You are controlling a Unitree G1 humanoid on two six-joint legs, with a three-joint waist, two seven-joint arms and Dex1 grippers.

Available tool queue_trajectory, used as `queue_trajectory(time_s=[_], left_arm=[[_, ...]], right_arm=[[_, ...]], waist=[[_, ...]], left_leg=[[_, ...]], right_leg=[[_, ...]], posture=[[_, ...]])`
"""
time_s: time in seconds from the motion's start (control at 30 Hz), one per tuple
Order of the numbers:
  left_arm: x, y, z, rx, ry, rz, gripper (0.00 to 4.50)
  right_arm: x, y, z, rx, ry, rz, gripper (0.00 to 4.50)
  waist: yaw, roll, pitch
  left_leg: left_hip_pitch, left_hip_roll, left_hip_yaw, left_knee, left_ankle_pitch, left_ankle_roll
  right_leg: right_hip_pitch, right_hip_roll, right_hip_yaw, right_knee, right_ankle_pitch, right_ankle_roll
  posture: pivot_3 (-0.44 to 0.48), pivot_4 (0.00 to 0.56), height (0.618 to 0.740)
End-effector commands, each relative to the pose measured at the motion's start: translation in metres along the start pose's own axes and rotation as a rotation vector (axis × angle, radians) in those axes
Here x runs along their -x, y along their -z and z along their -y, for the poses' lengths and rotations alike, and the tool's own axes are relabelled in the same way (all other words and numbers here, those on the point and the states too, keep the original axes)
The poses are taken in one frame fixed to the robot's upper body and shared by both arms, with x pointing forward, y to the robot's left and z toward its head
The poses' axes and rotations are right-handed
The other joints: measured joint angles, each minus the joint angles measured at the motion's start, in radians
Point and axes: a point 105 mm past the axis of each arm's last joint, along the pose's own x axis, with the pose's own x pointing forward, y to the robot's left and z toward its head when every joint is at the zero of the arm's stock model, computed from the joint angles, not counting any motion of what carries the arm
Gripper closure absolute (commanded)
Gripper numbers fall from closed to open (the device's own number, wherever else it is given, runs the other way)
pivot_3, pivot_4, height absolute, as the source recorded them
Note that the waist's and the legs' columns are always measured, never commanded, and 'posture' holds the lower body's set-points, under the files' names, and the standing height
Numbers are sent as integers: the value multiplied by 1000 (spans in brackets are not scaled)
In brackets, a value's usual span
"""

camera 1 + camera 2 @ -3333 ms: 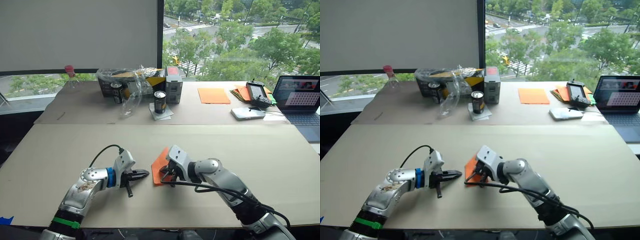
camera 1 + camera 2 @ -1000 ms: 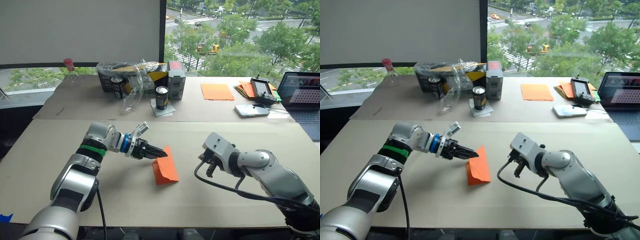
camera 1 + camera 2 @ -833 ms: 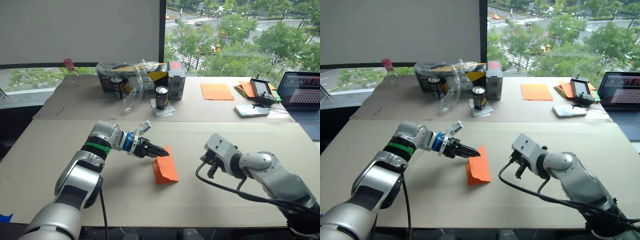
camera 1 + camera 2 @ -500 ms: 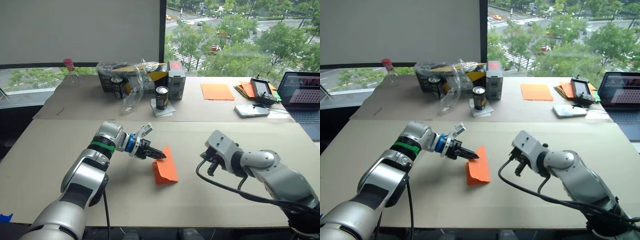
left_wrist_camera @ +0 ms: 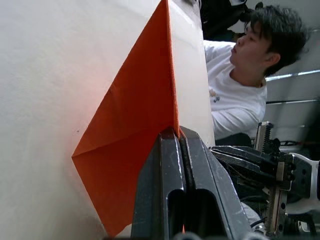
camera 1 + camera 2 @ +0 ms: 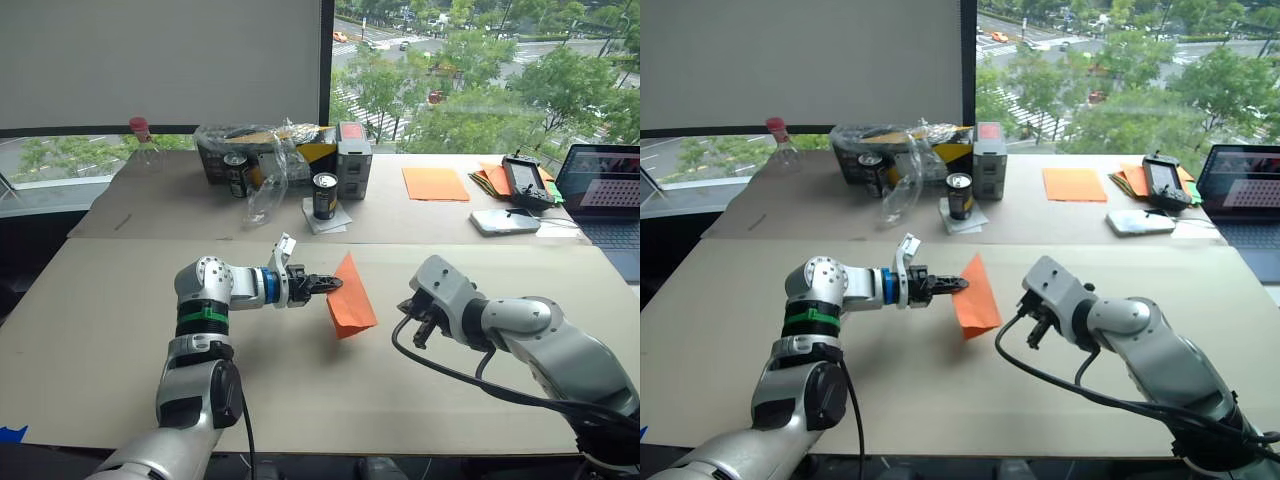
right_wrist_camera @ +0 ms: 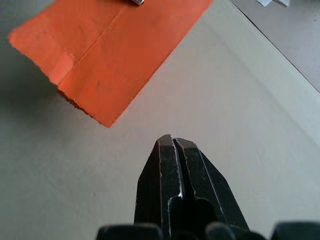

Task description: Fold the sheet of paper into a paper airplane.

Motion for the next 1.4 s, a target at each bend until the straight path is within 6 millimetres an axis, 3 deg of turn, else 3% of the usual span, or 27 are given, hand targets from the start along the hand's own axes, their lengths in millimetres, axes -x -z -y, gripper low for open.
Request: queue_trajectory(time_s=[0.03,0.27,0.6,0.63,0.93,1.03,1.3,1.33,1.4], left_arm=[[2,1,5,35,-47,77,4446],[-4,11,-5,127,-131,149,4446],[1,11,0,56,-106,128,4446],[4,10,-1,43,-114,129,3929],[26,-3,-1,39,-107,194,895],[51,-19,1,-9,-113,252,25],[110,-26,26,-506,-195,103,25],[112,-21,24,-557,-209,66,0],[115,5,-1,-845,-363,-163,0]], right_arm=[[4,-11,4,23,16,37,4500],[0,-14,2,28,0,44,4500],[-6,-16,0,28,-16,48,4500],[-8,-17,0,31,-19,49,4500],[-14,-20,-2,30,-40,63,4500],[-16,-24,-4,18,-55,80,4500],[-29,-48,-23,-106,-121,193,4500],[-30,-49,-26,-110,-130,195,3908],[-36,-54,-32,-117,-145,195,3291]], waist=[[4,0,0],[-1,0,0],[11,0,0],[10,0,0],[11,0,0],[7,0,0],[-6,0,0],[-5,0,0],[-5,0,0]], left_leg=[[0,0,0,0,0,0],[1,-1,0,0,0,-1],[0,-2,0,0,1,-2],[1,-2,0,0,1,-2],[1,-2,0,0,1,-2],[1,-2,0,0,1,-2],[3,0,0,-3,4,-7],[3,-1,0,-3,4,-8],[2,-1,0,-4,4,-8]], right_leg=[[0,0,0,0,0,0],[0,0,1,0,0,0],[1,-2,1,-1,1,1],[1,-2,1,-1,1,1],[0,-2,1,-1,1,1],[0,-2,1,-1,1,0],[-1,0,1,1,1,0],[-1,0,1,1,1,0],[0,-1,1,0,2,-1]], posture=[[0,150,732],[0,150,732],[0,150,732],[0,150,732],[0,150,732],[0,150,732],[0,150,732],[0,150,732],[0,150,732]])
